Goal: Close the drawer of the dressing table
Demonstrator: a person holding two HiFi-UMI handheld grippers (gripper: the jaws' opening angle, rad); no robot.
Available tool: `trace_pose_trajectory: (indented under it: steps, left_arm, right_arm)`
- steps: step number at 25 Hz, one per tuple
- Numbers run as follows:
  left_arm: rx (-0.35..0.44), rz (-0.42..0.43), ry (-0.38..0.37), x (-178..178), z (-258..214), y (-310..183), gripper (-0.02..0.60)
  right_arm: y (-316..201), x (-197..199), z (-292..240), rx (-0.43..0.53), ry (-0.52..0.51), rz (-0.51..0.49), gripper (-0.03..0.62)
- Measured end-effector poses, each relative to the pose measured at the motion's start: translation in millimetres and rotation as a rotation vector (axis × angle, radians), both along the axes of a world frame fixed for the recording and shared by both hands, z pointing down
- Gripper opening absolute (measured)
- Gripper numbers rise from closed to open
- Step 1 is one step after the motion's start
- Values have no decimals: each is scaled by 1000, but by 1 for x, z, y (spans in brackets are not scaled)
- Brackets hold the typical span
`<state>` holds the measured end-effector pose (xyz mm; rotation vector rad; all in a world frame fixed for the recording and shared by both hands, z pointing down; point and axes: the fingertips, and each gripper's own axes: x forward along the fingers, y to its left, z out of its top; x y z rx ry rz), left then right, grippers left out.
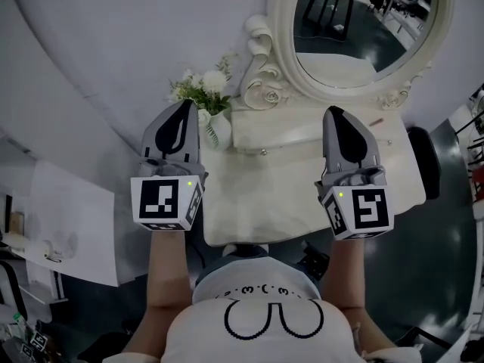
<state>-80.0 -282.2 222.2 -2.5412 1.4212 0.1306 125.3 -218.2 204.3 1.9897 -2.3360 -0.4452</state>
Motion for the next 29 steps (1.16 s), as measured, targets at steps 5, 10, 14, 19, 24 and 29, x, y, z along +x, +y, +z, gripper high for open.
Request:
trace_pose_trajectory:
  steps: [5, 10, 14, 19, 24, 29]
  left_arm:
    - [11, 2, 3, -3, -4, -3, -2]
    - [18, 4, -4, -3, -7, -4, -2]
    - [20, 4, -2, -3, -9, -6, -2]
    - [14, 10, -1, -1, -7, -8, -2]
    - [6, 19, 8, 0, -7, -8, -2]
    - [2, 23, 18, 0, -6, -9, -2]
  right_arm:
    - [1, 4, -8, 24, -28, 4, -3]
    - [-2, 4, -7, 14, -22, 9, -3]
    - [-2, 3, -8, 13, -12, 7, -3]
    - [-4, 5, -4, 3, -13, 13, -3]
    - [-2, 4, -3, -6, -4, 16, -3]
    - [-2, 3, -1, -14, 3, 16, -3]
